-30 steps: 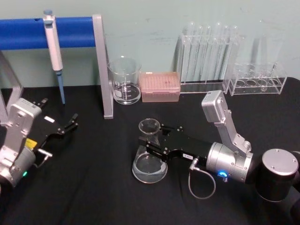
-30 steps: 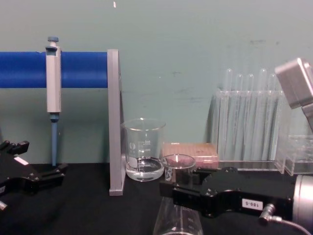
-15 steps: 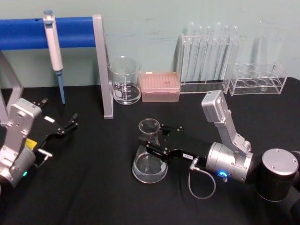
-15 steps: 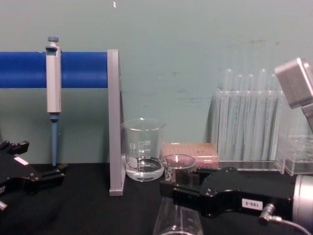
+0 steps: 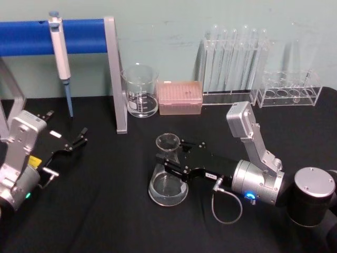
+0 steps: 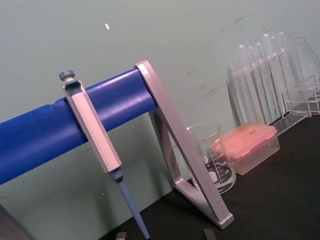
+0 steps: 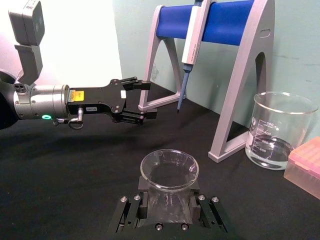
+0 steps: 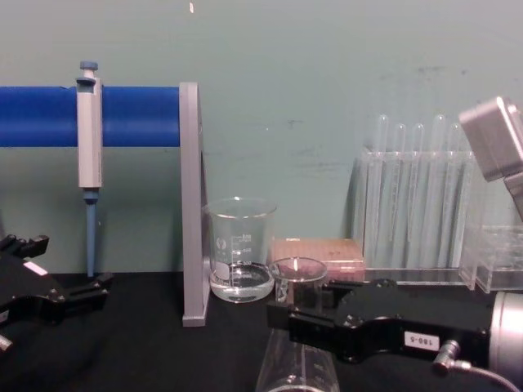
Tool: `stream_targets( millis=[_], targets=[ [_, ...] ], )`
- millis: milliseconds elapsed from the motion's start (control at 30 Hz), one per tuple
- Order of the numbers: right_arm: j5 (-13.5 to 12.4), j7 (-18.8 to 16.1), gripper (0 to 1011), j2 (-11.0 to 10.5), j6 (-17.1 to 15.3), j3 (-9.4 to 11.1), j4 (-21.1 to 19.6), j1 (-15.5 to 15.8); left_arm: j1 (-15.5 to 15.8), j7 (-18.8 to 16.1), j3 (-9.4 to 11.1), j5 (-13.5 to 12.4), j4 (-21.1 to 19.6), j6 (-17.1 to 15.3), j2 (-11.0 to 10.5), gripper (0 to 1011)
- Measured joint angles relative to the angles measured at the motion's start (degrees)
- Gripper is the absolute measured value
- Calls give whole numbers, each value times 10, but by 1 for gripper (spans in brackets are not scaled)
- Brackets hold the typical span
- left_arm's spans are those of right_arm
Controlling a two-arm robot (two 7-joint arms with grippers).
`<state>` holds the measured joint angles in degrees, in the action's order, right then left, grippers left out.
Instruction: Grasp the erlenmeyer flask with one hand, shake it three times, then place it back.
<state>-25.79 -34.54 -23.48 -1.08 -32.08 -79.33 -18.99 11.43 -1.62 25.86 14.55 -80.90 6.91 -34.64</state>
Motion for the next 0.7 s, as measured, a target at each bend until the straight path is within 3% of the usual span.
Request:
stream_targets(
  millis=[200, 433, 700],
  targets=[
    [0, 0, 466, 0, 0, 0, 0, 0, 0, 0, 0, 0, 0, 0, 0, 1001],
    [1, 0, 712, 0, -2, 0, 0, 0, 0, 0, 0, 0, 0, 0, 0, 1001],
    [1, 0, 921, 0, -1, 0, 0, 0, 0, 0, 0, 0, 0, 0, 0, 1001]
  ],
)
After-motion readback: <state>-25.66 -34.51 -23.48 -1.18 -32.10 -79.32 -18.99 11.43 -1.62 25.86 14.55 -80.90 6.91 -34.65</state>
